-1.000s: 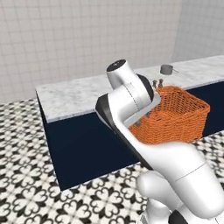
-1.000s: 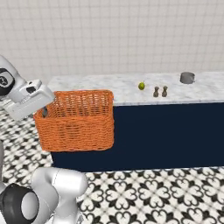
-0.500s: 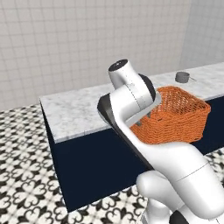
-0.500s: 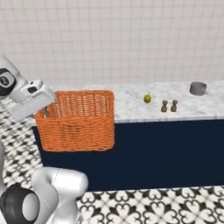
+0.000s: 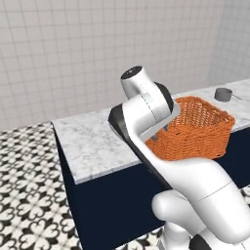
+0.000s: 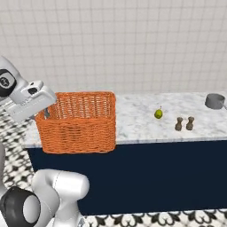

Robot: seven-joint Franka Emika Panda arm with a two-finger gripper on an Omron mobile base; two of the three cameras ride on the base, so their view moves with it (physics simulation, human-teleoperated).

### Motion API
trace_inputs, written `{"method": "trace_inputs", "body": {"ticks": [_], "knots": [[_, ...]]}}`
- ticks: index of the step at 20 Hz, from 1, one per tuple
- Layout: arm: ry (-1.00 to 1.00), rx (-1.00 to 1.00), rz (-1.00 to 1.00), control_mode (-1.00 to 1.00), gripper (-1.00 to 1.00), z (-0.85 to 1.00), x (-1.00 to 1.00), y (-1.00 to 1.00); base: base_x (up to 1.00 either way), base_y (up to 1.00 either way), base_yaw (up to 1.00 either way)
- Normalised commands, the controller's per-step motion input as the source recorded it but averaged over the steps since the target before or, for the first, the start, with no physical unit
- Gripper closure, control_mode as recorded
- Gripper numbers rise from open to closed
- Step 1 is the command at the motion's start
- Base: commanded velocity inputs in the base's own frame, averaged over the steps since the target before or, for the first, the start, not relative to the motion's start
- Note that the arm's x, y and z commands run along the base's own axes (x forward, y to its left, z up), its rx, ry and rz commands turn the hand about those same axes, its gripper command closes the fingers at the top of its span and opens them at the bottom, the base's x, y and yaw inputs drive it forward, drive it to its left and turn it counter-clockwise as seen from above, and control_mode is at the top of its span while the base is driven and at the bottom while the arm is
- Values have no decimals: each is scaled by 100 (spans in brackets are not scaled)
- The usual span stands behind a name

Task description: Open the cabinet, pick up the bread from the cabinet and place it in the basket. Then move the basket to the dining counter.

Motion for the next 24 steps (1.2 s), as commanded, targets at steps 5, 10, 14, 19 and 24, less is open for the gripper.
{"method": "trace_inputs", "body": {"ticks": [5,10,14,19,24], "knots": [[0,0,0,100,100,0,0,0,64,43,0],[0,0,0,100,100,0,0,0,57,38,0],[0,0,0,-100,100,0,8,2,19,13,0],[0,0,0,-100,100,0,16,2,0,0,0],[0,0,0,-100,100,-24,99,30,0,0,0]]}}
